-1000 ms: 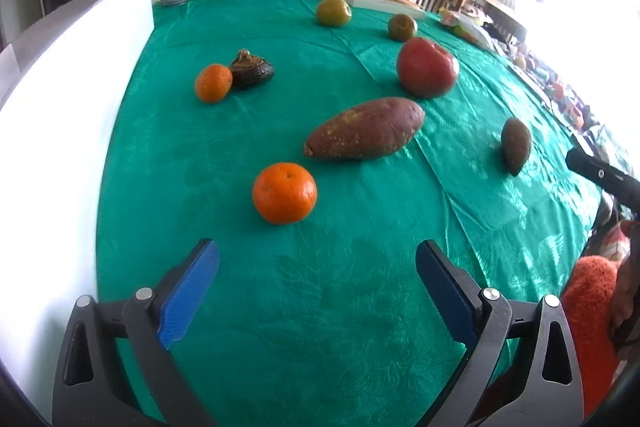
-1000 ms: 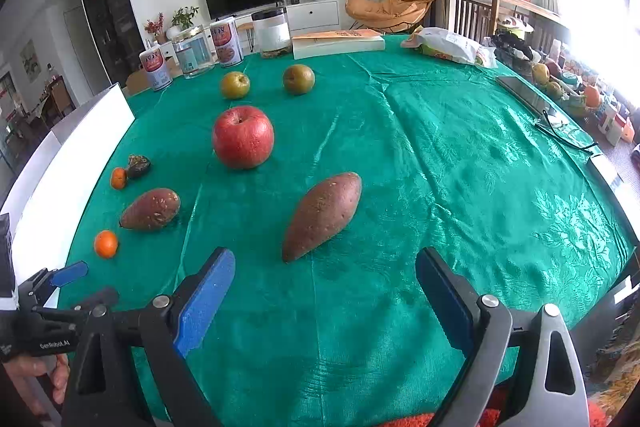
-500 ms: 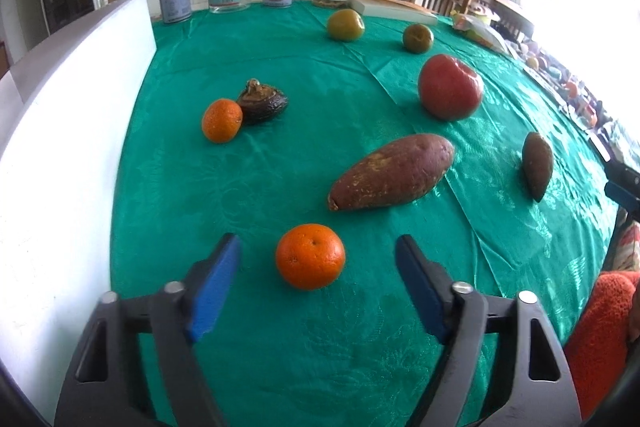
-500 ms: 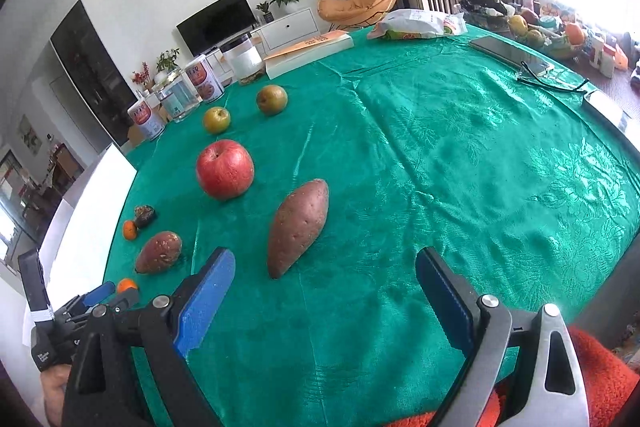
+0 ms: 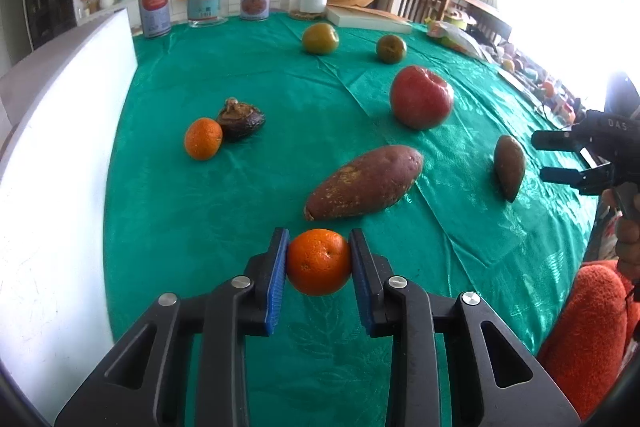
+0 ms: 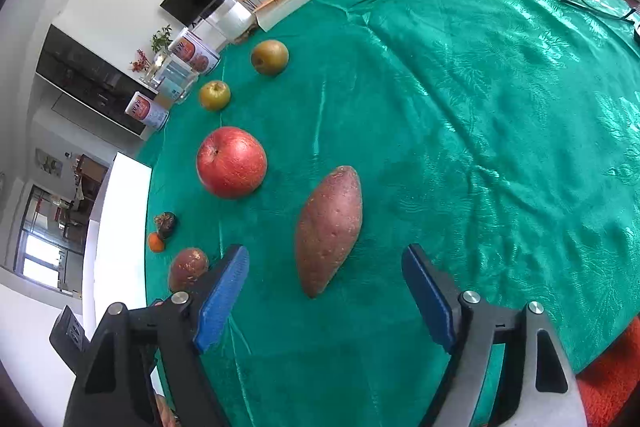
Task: Organize fruits
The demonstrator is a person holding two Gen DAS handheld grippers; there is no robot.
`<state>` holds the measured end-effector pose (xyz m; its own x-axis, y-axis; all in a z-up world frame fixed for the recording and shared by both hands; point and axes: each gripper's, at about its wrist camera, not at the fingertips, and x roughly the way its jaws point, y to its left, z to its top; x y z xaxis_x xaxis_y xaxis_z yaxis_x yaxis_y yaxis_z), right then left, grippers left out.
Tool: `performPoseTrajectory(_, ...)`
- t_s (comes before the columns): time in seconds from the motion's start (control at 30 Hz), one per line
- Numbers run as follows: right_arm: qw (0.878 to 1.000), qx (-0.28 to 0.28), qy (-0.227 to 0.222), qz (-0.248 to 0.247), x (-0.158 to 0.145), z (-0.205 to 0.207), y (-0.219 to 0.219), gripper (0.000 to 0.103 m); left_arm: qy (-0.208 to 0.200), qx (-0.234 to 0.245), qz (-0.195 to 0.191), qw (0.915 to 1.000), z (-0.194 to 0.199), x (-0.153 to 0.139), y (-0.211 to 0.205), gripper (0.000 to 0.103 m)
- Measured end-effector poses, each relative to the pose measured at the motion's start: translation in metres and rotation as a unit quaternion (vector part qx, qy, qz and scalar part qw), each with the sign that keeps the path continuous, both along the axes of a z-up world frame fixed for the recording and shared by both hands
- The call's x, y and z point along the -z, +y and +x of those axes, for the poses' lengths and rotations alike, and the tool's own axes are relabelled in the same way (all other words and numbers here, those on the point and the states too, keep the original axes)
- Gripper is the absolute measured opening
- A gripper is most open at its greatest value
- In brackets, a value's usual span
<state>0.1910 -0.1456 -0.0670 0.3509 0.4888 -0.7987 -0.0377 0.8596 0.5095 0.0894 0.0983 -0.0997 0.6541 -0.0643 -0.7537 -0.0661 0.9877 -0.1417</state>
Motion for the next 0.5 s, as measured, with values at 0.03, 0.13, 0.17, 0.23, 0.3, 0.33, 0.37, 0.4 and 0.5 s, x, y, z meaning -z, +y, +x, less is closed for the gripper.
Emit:
performPoseTrajectory(0.03, 1.000, -0.006, 0.008, -0.007, 0.002, 0.004, 0.006, 0.074, 0.002, -0.004, -0.005, 1.0000, -0.001, 0.000, 0.001, 0.030)
performPoseTrajectory(0.13, 0.999, -0.021, 0.030, -0.040, 0.009, 0.013, 0.025, 0.068, 0.004, -0.012, -0.012, 0.9999, -0.004, -0.002, -0.001, 0.030)
performPoseTrajectory(0.17, 0.998, -0.019, 0.039, -0.049, 0.013, 0.015, 0.028, 0.065, 0.005, -0.012, -0.011, 0.9999, -0.006, -0.003, -0.002, 0.030)
performPoseTrajectory(0.23, 0.997, -0.017, 0.048, -0.059, 0.019, 0.019, 0.034, 0.060, 0.005, -0.010, -0.011, 0.9999, -0.009, -0.005, -0.005, 0.030)
performPoseTrajectory(0.3, 0.996, -0.009, 0.037, -0.085, 0.018, 0.023, 0.036, 0.053, 0.004, -0.008, -0.013, 0.9999, -0.013, -0.008, -0.008, 0.030)
performPoseTrajectory(0.33, 0.996, -0.003, 0.033, -0.087, 0.018, 0.025, 0.034, 0.048, 0.004, -0.006, -0.014, 0.9999, -0.014, -0.009, -0.009, 0.030)
performPoseTrajectory(0.37, 0.995, 0.002, 0.032, -0.091, 0.018, 0.027, 0.031, 0.040, 0.004, -0.005, -0.014, 0.9999, -0.016, -0.010, -0.011, 0.030)
performPoseTrajectory(0.4, 0.996, 0.001, 0.030, -0.086, 0.018, 0.029, 0.029, 0.040, 0.005, -0.004, -0.014, 0.9999, -0.018, -0.012, -0.012, 0.030)
performPoseTrajectory(0.5, 0.997, -0.001, 0.028, -0.068, 0.017, 0.027, 0.020, 0.039, 0.008, -0.001, -0.027, 0.9996, -0.026, -0.020, -0.011, 0.030)
